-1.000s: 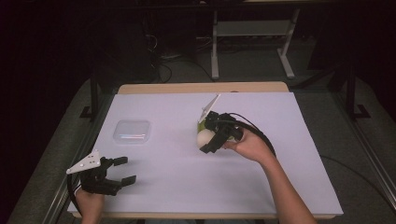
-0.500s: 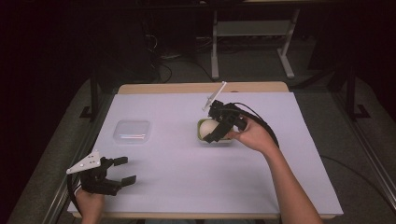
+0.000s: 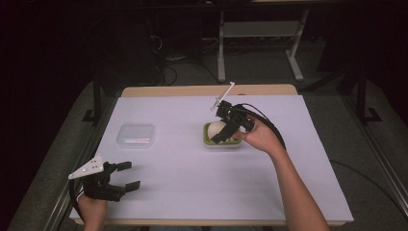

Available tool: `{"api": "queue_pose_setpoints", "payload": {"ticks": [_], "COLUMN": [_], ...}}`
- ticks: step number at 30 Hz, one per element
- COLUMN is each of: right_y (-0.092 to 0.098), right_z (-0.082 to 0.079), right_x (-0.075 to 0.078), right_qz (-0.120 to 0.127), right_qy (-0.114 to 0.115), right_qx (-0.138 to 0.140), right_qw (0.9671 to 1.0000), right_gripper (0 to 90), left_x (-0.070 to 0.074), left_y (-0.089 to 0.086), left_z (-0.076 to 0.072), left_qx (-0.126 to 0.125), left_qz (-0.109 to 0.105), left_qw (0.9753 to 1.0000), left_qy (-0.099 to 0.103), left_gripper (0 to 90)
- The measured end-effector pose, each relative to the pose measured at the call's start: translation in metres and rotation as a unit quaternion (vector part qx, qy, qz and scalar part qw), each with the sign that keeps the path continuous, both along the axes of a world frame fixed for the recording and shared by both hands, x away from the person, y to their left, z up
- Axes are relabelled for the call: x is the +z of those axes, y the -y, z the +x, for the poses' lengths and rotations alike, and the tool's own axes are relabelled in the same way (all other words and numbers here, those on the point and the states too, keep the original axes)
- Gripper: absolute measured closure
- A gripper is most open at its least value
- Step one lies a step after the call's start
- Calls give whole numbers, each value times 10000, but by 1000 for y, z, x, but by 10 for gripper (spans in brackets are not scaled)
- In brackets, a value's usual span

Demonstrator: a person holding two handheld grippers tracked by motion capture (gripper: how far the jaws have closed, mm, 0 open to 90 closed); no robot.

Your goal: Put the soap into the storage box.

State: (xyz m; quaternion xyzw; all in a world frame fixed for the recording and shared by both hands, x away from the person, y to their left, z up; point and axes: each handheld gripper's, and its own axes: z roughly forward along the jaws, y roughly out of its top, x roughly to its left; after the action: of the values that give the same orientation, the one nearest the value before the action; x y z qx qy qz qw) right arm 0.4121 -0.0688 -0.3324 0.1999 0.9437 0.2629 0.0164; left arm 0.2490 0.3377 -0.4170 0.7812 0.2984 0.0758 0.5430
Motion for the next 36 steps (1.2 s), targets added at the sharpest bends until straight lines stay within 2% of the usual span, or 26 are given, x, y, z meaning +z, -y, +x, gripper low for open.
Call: {"api": "queue_pose_setpoints", "payload": {"ticks": [9, 14, 32, 36], "right_y": [5, 7, 7, 8], "right_z": [13, 17, 38, 43], "right_x": [-8, -11, -27, -32], "right_qz": [-1, 22, -87, -109], "right_qy": [-104, -83, -217, -242], "right_qx": [-176, -210, -457, -594], "right_qw": [9998, 9997, 9987, 9979], "right_gripper": [233, 233, 233, 233], "left_x": [0, 0, 0, 0], "left_y": [0, 0, 0, -1], "left_z": [0, 0, 0, 0], "left_qx": [-5, -3, -17, -17], "left_qz": [0, -1, 13, 12], "left_qw": [10000, 10000, 10000, 10000], "left_qy": [-3, -3, -1, -1], "left_gripper": [131, 131, 131, 131]}}
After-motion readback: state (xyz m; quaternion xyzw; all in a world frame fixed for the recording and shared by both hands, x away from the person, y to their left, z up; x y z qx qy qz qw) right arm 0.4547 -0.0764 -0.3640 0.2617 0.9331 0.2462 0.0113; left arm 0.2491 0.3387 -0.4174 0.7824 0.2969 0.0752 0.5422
